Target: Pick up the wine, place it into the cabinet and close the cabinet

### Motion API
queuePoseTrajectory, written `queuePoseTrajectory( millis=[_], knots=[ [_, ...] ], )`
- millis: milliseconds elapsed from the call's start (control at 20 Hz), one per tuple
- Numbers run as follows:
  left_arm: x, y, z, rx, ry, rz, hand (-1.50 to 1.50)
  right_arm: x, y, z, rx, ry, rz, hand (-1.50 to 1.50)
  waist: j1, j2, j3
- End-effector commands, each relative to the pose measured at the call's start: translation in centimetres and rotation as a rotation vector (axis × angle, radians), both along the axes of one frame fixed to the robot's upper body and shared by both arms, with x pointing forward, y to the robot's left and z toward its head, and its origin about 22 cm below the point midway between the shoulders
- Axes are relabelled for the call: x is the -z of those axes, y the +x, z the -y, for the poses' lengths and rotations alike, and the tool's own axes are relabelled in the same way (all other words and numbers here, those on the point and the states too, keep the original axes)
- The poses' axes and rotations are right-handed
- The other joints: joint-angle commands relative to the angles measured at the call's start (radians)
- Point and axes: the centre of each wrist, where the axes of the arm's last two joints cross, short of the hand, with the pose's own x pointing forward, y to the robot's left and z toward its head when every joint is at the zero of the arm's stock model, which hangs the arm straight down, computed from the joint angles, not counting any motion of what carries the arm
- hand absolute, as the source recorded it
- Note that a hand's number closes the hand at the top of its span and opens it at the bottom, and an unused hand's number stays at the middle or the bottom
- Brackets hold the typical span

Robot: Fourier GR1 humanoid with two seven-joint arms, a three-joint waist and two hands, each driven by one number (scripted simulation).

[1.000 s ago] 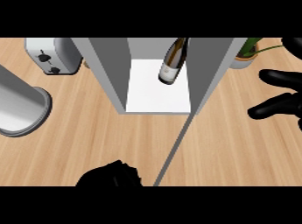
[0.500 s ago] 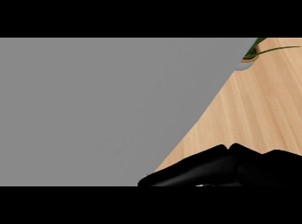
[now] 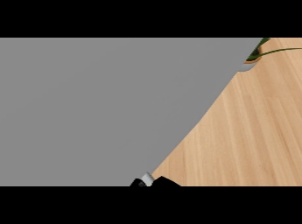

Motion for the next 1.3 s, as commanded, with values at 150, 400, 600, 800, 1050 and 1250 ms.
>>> queuePoseTrajectory(
  millis=[150, 400, 600, 800, 1050, 1250],
  knots=[
    [-1.8, 1.0, -4.2, 0.043, 0.0, 0.017, 1.5, 0.1, 3.9, -7.0, 0.133, -0.018, 0.07, 1.5, 0.017, 0.009, 0.0],
    [-2.1, 1.0, -6.1, 0.084, -0.012, 0.008, 1.5, 0.2, 7.9, -9.5, 0.199, -0.026, 0.094, 1.5, 0.017, 0.014, 0.001],
    [-2.7, 1.4, -7.6, 0.072, -0.023, 0.038, 1.5, -0.9, 11.2, -10.8, 0.264, -0.017, 0.008, 1.5, 0.025, 0.016, 0.001],
    [-3.9, 1.8, -8.3, 0.072, 0.008, 0.034, 1.5, -0.9, 15.1, -11.5, 0.332, -0.043, 0.016, 1.5, 0.025, 0.02, 0.002],
    [-4.3, 1.6, -9.4, 0.051, 0.0, 0.041, 1.5, 2.4, 20.2, -9.6, 0.414, -0.05, -0.019, 1.5, 0.015, 0.022, 0.002],
    [-3.7, 1.2, -8.9, 0.061, 0.009, 0.047, 1.5, 3.8, 22.5, -7.0, 0.485, -0.078, -0.006, 1.5, 0.017, 0.029, 0.002]
  ],
)
